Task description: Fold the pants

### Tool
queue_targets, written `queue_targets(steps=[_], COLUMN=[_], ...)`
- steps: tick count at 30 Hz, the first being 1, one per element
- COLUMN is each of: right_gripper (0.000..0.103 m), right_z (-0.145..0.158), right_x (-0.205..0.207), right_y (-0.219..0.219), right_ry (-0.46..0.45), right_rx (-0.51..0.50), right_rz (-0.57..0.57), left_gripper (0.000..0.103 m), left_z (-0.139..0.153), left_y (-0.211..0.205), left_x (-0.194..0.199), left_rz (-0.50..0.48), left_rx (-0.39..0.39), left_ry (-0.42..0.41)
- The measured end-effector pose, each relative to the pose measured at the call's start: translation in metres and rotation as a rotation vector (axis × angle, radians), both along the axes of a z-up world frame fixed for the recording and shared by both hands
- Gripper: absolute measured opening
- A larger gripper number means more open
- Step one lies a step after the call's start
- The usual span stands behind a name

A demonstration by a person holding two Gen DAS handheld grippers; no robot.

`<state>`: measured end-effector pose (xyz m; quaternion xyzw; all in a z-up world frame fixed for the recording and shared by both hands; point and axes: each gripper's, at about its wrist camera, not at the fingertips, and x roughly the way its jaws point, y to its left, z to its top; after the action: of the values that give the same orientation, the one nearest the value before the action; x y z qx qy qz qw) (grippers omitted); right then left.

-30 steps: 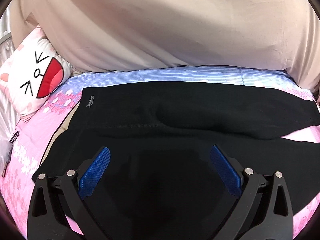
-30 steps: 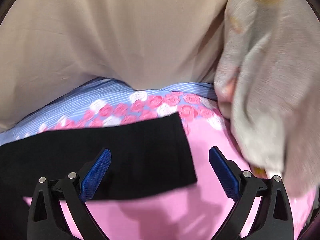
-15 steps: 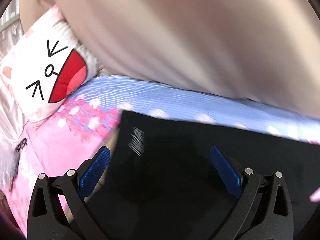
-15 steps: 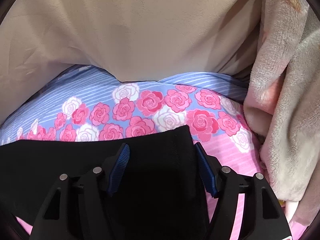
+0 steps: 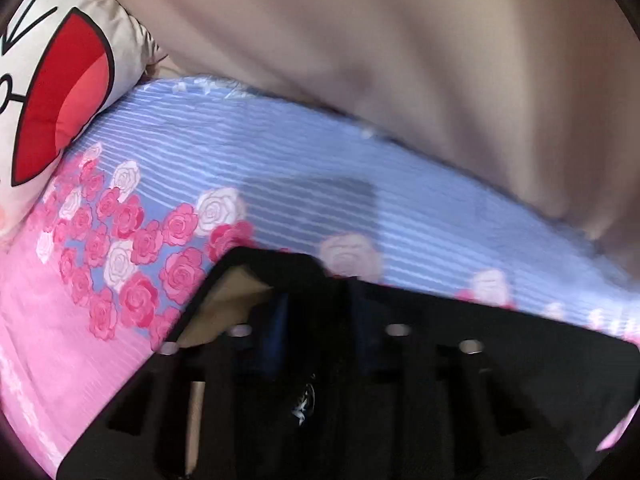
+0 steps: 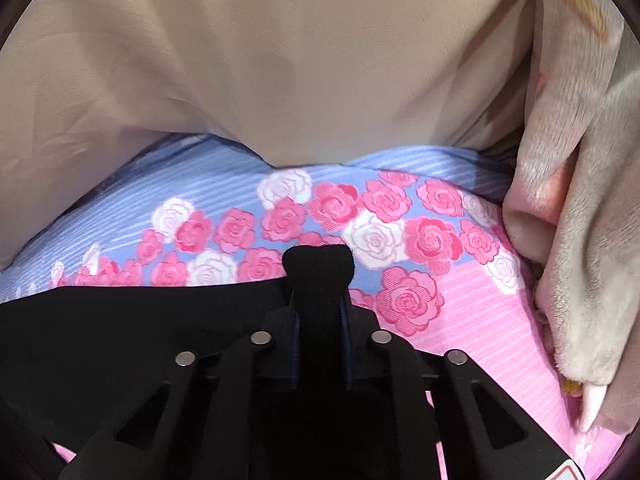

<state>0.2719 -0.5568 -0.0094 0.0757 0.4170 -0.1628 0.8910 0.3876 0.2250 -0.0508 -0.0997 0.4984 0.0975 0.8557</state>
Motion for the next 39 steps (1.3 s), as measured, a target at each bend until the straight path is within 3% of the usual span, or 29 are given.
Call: queue_targets(steps=[5,8,12,14,17,22,24,26,27,28,29,32,34,36,38,39], right_gripper=[0.012,0.012,0.012,0.013,0.013,0.016,0.024,0.036,0.044,0.046,0.047,0.047,0.049,0.056,0.075,0.075], right_z=[0.056,0.095,0.116,0.107,0.07,0.003,-0.001,0.003,0.004,0.009,0.014,0.024,0.031,0.038,0.036,0.032], right_x=[-0.04,-0.087,-0.171,-0.211,-0.251,-0.278,-0.287,-0.301,-0.312,-0.322,-0.331,-0.35,-0.36,-0.356,-0.338,-0.33], right_y=[0.023,0.038,0.058,0.06,0.054,0.037,0.035,0.037,0.039,0.037,0.035,0.02,0.008,0.005,0.007,0.007], right_ry=[-0.169,-0.262,-0.338,-0.329,-0.218,-0.075,-0.085,-0.112,-0.123,-0.136,-0.148,-0.193,-0.236,-0.256,-0.228,-0.204], right_rx=[-0.014,-0.034,-0.068,-0.083,-0.094,-0.068,-0.049,-0.038,-0.035,-0.045,-0.055,-0.023,0.071,0.124,0.14,0.152], right_rz=[0.053,0.122,0.208,0.232,0.216,0.17,0.156,0.145,0.139,0.126,0.107,0.046,0.015,0.026,0.059,0.074], left_gripper=[0.018,0.015,0.015,0.016,0.016,0.019,0.019,0.03,0.051,0.076,0.084,0.087,0.088,0.088,0.088,0.088], left_z=[0.062,0.111,0.137,0.131,0.089,0.018,0.018,0.038,0.054,0.068,0.08,0.11,0.116,0.112,0.101,0.095], left_y=[0.003,0.006,0.015,0.016,0.019,0.04,0.044,0.041,0.037,0.031,0.026,-0.008,-0.036,-0.066,-0.098,-0.112], left_x=[-0.065,-0.137,-0.231,-0.268,-0.31,-0.331,-0.343,-0.356,-0.362,-0.37,-0.375,-0.38,-0.368,-0.355,-0.34,-0.337], left_rz=[-0.062,-0.095,-0.138,-0.151,-0.129,-0.022,0.039,0.077,0.088,0.092,0.094,0.071,0.012,-0.076,-0.163,-0.195], left_rx=[-0.038,-0.051,-0.052,-0.026,0.016,0.068,0.083,0.127,0.153,0.164,0.179,0.293,0.328,0.293,0.248,0.234], left_ry=[-0.17,-0.253,-0.308,-0.286,-0.155,0.026,0.019,-0.039,-0.086,-0.13,-0.177,-0.286,-0.313,-0.309,-0.278,-0.266])
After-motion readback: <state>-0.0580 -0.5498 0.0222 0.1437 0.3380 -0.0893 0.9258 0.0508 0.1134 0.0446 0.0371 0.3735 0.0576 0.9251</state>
